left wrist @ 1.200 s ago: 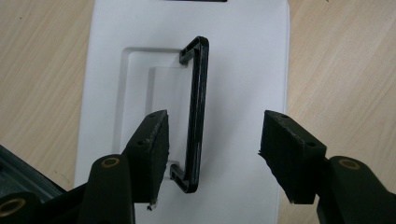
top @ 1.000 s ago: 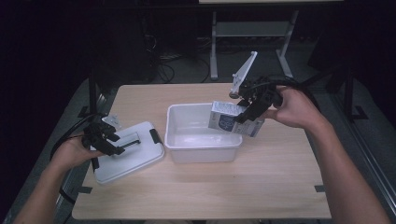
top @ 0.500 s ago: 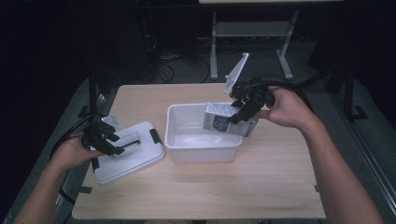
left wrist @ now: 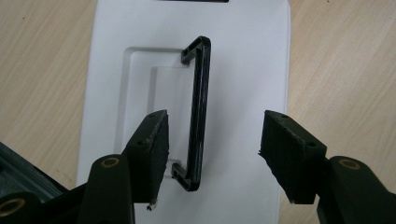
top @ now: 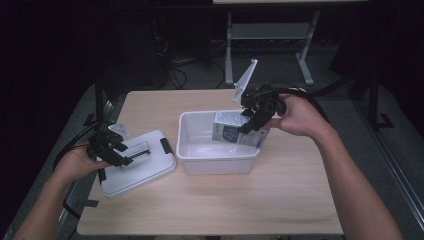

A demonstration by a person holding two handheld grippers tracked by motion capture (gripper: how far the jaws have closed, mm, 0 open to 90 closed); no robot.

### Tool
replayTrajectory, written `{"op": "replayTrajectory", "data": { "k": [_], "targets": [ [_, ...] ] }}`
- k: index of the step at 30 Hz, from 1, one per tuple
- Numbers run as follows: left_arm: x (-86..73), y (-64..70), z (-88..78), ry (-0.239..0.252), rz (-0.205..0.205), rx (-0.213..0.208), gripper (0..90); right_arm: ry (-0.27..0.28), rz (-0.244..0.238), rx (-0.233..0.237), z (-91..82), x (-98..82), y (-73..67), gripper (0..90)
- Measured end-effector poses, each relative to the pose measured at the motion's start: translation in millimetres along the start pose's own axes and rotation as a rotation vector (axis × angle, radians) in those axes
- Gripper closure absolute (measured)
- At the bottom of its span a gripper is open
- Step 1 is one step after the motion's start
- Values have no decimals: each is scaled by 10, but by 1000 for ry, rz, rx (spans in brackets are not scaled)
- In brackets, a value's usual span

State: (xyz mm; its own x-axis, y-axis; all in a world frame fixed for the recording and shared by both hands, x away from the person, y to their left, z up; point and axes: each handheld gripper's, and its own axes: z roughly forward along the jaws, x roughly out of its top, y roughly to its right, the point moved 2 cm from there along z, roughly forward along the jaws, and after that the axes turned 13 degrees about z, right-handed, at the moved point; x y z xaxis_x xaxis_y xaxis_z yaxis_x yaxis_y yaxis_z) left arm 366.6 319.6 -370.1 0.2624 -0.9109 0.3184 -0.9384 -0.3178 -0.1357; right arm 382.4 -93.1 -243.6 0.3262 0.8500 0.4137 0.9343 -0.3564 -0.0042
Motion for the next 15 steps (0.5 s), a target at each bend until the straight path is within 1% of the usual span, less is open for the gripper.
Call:
{"op": "replayTrajectory", "data": {
  "k": [15],
  "targets": [
    [-27, 2, -7, 0, -3, 1, 411, -14, -25, 17, 218, 102, -11, 552]
  ]
}}
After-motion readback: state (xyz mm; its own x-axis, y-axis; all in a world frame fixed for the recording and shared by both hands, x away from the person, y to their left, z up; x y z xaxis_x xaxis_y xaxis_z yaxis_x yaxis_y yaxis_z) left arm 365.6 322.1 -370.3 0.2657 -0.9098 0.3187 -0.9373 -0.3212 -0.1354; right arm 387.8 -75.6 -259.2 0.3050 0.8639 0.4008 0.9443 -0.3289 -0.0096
